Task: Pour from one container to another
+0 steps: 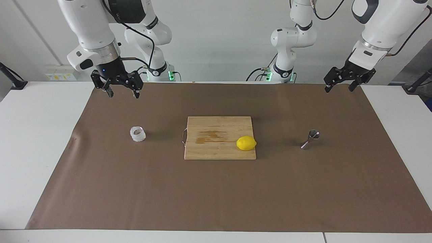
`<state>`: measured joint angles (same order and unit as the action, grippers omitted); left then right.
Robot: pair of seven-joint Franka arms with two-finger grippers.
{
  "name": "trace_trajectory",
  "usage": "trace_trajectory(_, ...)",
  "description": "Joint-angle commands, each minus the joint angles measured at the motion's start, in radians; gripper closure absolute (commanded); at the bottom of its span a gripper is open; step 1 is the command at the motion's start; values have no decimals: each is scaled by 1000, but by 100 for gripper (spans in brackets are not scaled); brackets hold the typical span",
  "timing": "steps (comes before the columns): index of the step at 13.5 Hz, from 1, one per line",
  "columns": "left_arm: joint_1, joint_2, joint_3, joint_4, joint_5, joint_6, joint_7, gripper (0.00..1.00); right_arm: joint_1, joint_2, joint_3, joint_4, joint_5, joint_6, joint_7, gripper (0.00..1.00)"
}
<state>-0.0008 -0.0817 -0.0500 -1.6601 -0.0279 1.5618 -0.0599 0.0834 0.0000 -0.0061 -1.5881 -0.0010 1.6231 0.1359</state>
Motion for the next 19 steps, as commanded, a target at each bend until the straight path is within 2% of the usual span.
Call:
trace_trajectory(1, -22, -16, -10, -7, 3, 6, 0, 0, -11, 5, 8, 13, 26, -19, -5, 0)
trace_trajectory(4, -13, -20, -5, -16, -10, 12, 38, 0, -11, 5, 8, 13, 26, -19, -5, 0)
trace_trajectory(7, 21, 2, 1, -15, -142, 1, 28, 0, -13, 5, 6, 13, 26, -19, -5, 0)
trace_trajectory(9, 95, 55, 1, -15, -272, -37, 23, 0, -11, 5, 6, 13, 26, -19, -5, 0)
trace_trajectory(12, 165, 176, 6, -4, -429, -115, 18, 0, -11, 5, 8, 13, 26, -19, -5, 0)
trace_trajectory(19, 234, 361, 12, 25, -591, -250, -273, 0, -11, 5, 8, 13, 26, -19, -5, 0)
